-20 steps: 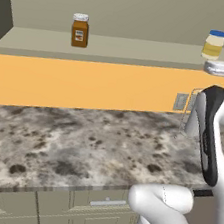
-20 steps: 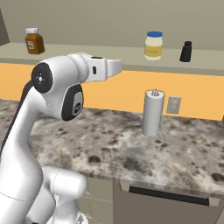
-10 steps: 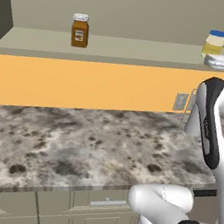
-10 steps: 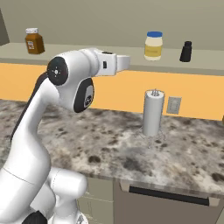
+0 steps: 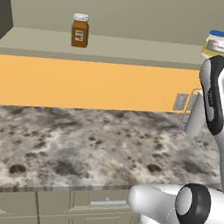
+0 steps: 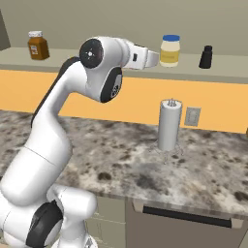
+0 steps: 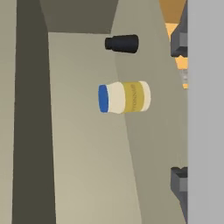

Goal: Collect the turmeric, mayonnaise, and shaker from the cabinet and place them next to the stove.

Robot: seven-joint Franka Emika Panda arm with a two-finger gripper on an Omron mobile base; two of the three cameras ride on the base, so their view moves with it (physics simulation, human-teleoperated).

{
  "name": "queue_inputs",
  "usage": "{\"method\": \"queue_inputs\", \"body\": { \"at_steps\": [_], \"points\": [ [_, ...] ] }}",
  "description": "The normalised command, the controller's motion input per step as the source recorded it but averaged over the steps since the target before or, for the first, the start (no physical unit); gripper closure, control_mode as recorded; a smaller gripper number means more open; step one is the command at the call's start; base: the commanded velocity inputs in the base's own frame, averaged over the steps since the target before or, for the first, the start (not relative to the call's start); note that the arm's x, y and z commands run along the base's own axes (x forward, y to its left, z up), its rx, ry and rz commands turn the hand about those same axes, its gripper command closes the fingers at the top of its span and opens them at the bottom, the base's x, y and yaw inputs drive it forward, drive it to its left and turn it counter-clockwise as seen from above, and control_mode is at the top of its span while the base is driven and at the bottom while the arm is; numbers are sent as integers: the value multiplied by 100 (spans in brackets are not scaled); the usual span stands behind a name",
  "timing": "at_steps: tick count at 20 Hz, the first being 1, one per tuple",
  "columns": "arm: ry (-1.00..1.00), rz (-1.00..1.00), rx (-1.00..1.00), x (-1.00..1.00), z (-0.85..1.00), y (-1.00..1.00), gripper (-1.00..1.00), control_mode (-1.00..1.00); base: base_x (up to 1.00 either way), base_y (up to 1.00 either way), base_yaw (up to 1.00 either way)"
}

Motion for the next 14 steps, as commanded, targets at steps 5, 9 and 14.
{"method": "queue_inputs", "body": {
  "at_steps": [5, 9, 14],
  "points": [
    [9, 0, -1, 53, 2, -1, -100, -100, 0, 0, 0],
    [-19, 0, -7, 21, 1, -4, -100, -100, 0, 0, 0],
    [-7, 0, -2, 22, 0, -9, -100, -100, 0, 0, 0]
  ]
}}
